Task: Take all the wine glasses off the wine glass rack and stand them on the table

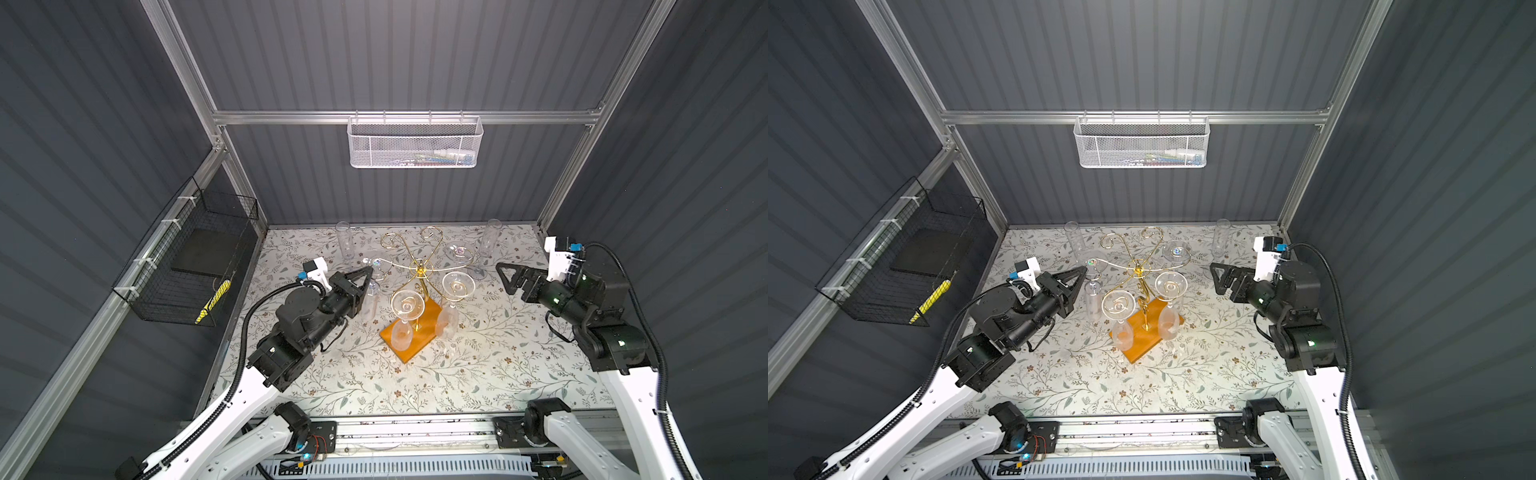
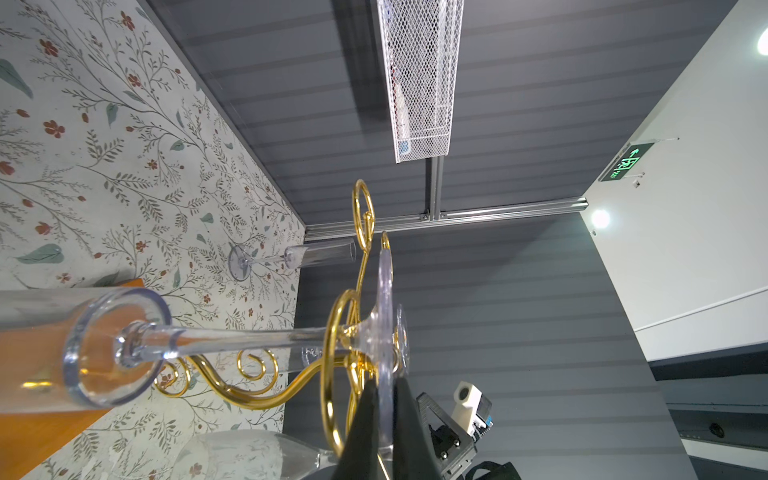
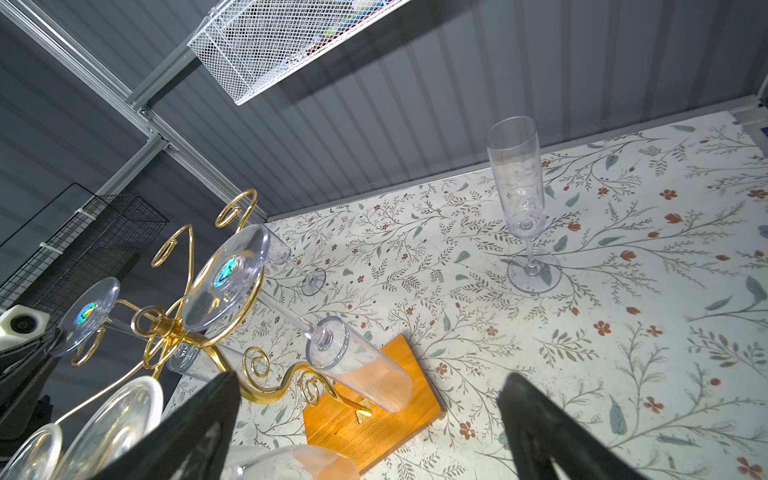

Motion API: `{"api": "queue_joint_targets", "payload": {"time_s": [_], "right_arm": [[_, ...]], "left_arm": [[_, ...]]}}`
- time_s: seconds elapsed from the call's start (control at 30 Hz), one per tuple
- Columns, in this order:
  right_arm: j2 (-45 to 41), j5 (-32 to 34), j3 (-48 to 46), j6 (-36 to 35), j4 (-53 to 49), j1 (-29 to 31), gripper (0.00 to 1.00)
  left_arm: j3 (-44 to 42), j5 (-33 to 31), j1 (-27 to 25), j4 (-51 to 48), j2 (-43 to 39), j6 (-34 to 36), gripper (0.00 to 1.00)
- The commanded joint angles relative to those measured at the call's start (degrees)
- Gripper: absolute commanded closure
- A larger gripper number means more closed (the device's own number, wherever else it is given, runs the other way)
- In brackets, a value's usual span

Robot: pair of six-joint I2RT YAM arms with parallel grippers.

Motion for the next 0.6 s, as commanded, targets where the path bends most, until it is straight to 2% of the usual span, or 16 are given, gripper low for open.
{"api": "queue_joint_targets", "payload": {"time_s": [0.0, 0.23, 0.57], "right_arm": [[-0.7, 0.0, 0.1, 0.0, 0.5, 0.1, 0.01], [-1.0, 0.0, 0.1, -0.2, 0.4, 0.1, 0.01], [-1.3, -0.1, 0.0, -0.4, 0.1, 0.2, 0.01]], "left_arm": [[3.1, 1.9, -0.1, 3.8, 0.7, 1.5, 1.00], [5.7, 7.0, 0.0, 4.3, 3.5, 2.1, 1.00], [7.5, 13.3, -0.1, 1.9, 3.1, 3.3, 1.00]]}}
